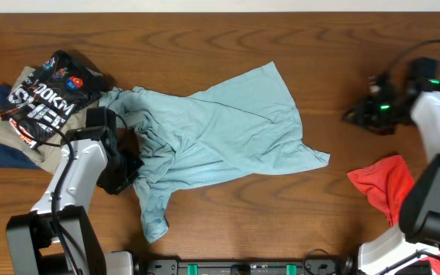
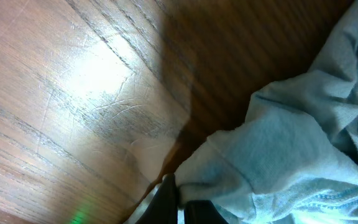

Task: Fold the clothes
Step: 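Grasp the light-blue shirt's right corner with the right gripper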

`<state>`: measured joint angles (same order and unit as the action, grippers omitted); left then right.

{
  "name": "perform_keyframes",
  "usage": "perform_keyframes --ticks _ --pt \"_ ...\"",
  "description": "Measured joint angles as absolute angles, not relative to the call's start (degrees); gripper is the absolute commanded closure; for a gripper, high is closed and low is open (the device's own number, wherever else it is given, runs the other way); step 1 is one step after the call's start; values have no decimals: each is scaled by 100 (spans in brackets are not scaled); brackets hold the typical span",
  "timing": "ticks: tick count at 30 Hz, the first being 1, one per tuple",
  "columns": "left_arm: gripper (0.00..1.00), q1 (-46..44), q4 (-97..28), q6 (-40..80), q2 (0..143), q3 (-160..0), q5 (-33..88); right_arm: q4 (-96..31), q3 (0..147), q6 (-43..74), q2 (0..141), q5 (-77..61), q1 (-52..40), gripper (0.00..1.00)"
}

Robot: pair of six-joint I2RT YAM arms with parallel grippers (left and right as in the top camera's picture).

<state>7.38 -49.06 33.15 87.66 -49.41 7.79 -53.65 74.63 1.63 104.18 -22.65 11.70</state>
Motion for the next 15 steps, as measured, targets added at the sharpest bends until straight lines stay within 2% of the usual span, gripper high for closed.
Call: perform_keyframes --ticks 6,10,15 --pt "94 738 -4904 3312 8766 -4941 779 -5384 6855 73 10438 -1559 38 45" --pt "94 738 -4904 3301 8766 -4941 779 -5177 6497 80 10462 -1179 -344 47" --pt "94 738 -4906 3297 8766 -4941 779 -4915 6106 224 10462 -1020 -620 70"
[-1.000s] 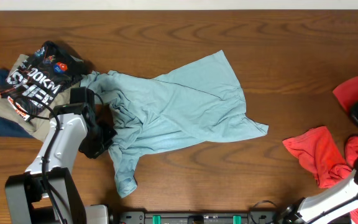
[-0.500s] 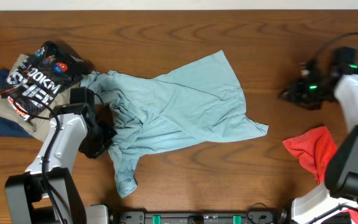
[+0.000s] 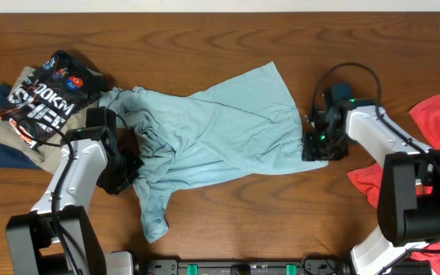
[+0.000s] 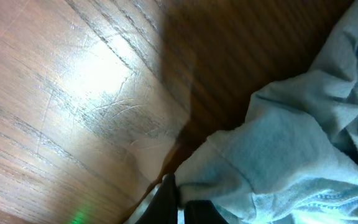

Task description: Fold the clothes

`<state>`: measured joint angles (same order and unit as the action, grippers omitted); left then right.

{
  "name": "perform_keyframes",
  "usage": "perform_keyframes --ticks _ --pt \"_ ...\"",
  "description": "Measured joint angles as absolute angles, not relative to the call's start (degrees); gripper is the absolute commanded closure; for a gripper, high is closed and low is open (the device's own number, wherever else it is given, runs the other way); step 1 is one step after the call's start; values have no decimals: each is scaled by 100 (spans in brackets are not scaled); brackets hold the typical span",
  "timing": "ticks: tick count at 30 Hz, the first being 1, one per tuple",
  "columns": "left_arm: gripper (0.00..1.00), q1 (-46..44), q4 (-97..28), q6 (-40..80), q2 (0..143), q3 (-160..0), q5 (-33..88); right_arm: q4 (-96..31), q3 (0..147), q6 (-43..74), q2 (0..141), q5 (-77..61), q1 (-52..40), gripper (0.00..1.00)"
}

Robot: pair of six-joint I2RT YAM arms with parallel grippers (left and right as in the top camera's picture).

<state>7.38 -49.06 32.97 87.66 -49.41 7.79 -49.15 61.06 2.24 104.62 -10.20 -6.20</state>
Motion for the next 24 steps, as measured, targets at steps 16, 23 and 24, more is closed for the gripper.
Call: perform_keyframes --ticks 16,23,24 --pt "94 738 -4904 3260 8766 -4941 779 -5887 6211 -200 10497 -2635 -672 99" --pt "94 738 -4906 3249 8766 -4941 779 -5273 7616 325 10514 -3041 73 98" --pt "94 738 -4906 3249 8766 -4941 781 -5135 7666 523 10514 -2928 198 93"
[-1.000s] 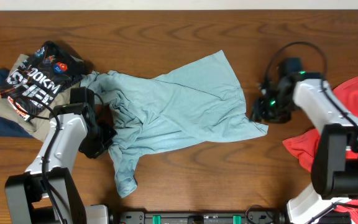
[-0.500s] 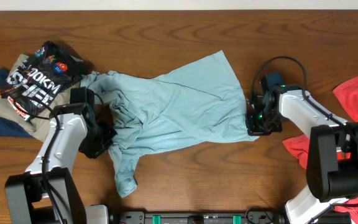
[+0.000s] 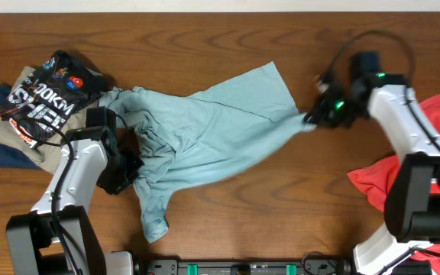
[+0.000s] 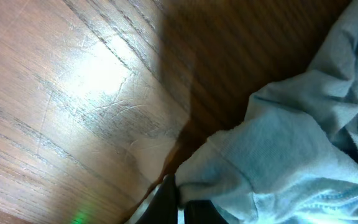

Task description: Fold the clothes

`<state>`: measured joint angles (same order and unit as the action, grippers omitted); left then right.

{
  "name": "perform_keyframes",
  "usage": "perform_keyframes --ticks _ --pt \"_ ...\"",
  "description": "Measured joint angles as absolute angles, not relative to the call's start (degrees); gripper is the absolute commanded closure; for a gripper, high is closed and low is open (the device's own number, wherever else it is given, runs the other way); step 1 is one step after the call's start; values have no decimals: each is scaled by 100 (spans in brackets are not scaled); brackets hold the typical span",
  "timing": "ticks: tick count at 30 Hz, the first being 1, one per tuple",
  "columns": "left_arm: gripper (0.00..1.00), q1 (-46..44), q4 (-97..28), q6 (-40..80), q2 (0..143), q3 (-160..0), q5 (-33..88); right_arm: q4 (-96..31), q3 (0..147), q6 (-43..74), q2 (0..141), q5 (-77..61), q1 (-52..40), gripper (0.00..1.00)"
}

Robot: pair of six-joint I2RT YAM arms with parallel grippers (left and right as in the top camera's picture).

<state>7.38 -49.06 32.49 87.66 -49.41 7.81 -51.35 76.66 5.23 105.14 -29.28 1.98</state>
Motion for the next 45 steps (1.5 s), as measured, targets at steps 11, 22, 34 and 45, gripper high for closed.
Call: perform_keyframes --ticks 11,22,34,45 --pt "94 738 -4906 3247 8766 -4941 821 -5452 7666 1295 10514 -1994 681 82" --pt "94 738 -4886 3227 8766 -4941 821 -5835 7382 867 10514 -1509 484 57" --pt "94 738 -4862 3227 8766 -4936 821 -3695 5927 421 10412 -1129 -185 51" --pt "94 738 -4864 3227 8766 -4936 821 -3382 5736 342 10366 -1085 -325 99"
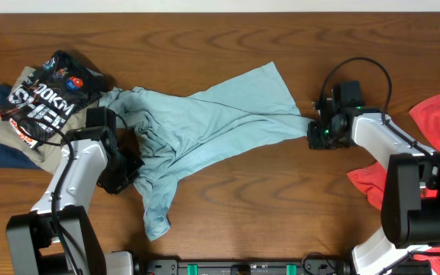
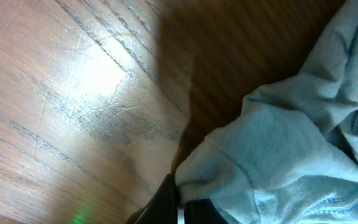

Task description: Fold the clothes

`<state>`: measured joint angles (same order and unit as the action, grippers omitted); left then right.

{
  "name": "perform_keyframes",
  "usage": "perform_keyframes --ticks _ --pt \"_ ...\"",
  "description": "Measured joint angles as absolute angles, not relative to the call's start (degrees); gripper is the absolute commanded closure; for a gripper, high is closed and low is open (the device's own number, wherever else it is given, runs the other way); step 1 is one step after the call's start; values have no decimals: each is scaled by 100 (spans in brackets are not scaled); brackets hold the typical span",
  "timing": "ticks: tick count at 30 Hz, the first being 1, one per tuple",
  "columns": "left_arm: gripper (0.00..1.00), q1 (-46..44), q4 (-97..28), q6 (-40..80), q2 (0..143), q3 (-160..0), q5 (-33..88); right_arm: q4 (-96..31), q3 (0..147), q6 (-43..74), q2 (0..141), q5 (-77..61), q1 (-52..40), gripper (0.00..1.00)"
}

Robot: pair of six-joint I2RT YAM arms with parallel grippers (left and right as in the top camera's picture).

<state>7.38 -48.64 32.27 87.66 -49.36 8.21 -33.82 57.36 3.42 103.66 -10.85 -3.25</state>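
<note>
A light blue-green shirt (image 1: pixel 205 126) lies crumpled across the middle of the wooden table, one end trailing toward the front. My left gripper (image 1: pixel 128 169) is shut on its left edge; in the left wrist view the gripper (image 2: pixel 180 204) pinches a fold of the shirt (image 2: pixel 291 155) just above the wood. My right gripper (image 1: pixel 317 131) is at the shirt's right corner, which is stretched into a point toward it, and it is shut on that corner.
A stack of folded clothes (image 1: pixel 33 103) with a black printed shirt on top sits at the far left. A red garment (image 1: pixel 403 179) lies at the right edge, partly under the right arm. Bare wood (image 1: pixel 281 206) lies in front of the shirt.
My right gripper has moved down and slightly left with the shirt's right corner. The lower right part of the shirt has drawn up into a narrower band. The left gripper holds as before.
First my right gripper was far right, away from the shirt, whose flap lay spread to the right. Then it was at that flap's tip. Later it held the tip higher up, and now beside the shirt's right corner. The left gripper kept its grip throughout.
</note>
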Motion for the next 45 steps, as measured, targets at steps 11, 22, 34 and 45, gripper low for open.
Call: perform_keyframes --ticks 11,22,34,45 --pt "94 738 -4864 3227 8766 -4934 821 -6906 6713 -1066 10510 -3103 -213 99" --pt "94 738 -4862 3225 8766 -4934 821 -6023 7588 121 10508 -1347 755 72" --pt "94 738 -4862 3210 8766 -4934 821 -6512 7559 456 10508 -910 819 69" --pt "94 738 -4812 3210 8766 -4934 821 -5127 6396 80 10510 -980 582 52"
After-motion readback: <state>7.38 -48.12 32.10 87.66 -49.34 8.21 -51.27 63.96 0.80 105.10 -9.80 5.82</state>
